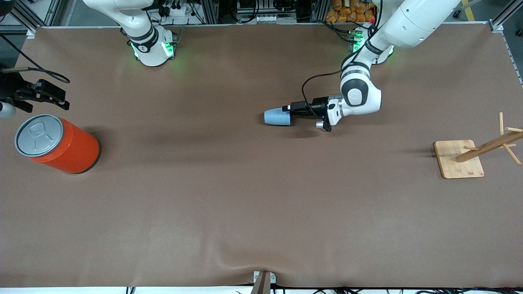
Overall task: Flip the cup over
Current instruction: 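Close the left gripper on the rim of the lying cup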
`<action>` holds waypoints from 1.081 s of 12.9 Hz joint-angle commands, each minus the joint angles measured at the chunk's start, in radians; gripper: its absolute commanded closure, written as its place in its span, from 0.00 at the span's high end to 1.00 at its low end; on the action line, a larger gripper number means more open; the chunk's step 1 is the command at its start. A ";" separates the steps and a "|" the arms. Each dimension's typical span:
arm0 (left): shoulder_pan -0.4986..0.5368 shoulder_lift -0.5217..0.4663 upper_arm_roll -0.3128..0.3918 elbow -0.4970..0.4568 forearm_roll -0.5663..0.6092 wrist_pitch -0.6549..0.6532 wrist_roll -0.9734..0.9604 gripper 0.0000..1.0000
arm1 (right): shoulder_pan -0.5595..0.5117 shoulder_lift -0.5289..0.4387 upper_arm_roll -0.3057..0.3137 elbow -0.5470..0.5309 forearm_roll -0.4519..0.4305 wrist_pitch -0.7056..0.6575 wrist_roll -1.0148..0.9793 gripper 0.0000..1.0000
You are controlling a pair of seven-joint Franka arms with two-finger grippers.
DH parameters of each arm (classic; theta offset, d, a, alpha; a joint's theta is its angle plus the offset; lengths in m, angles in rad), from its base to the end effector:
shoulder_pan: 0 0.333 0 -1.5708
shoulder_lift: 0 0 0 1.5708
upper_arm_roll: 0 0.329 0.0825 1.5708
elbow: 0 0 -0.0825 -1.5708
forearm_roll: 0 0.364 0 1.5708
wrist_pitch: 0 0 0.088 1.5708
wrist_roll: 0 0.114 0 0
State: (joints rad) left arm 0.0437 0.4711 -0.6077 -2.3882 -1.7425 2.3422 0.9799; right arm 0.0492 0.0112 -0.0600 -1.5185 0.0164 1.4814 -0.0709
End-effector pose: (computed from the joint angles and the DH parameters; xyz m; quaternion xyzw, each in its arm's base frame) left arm 0.3705 -0.2814 0.1713 0.8358 0.0677 -0.1022 0.5351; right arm 0.5289 -0.0035 0.6404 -0.9992 -0.0306 0.0238 0.0088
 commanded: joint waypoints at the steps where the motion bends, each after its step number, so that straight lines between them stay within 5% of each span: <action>1: -0.027 0.012 -0.004 0.021 -0.028 0.064 0.011 0.40 | -0.011 0.013 0.019 0.038 -0.004 -0.018 -0.006 1.00; 3: -0.042 0.012 -0.004 0.041 -0.028 0.086 0.011 0.00 | 0.000 0.021 0.022 0.063 -0.006 -0.024 -0.004 1.00; 9: -0.056 -0.014 -0.004 0.177 0.001 0.273 -0.101 0.00 | -0.012 0.012 0.023 0.064 -0.038 -0.125 -0.007 1.00; 14: -0.051 -0.012 0.002 0.282 0.222 0.333 -0.403 0.00 | 0.000 0.039 0.026 0.147 -0.085 -0.130 -0.007 1.00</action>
State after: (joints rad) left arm -0.0030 0.4683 -0.6110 -2.1237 -1.5899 2.6546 0.6711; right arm 0.0440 0.0236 -0.0418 -1.4344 -0.0436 1.3748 -0.0716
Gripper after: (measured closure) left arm 0.947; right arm 0.000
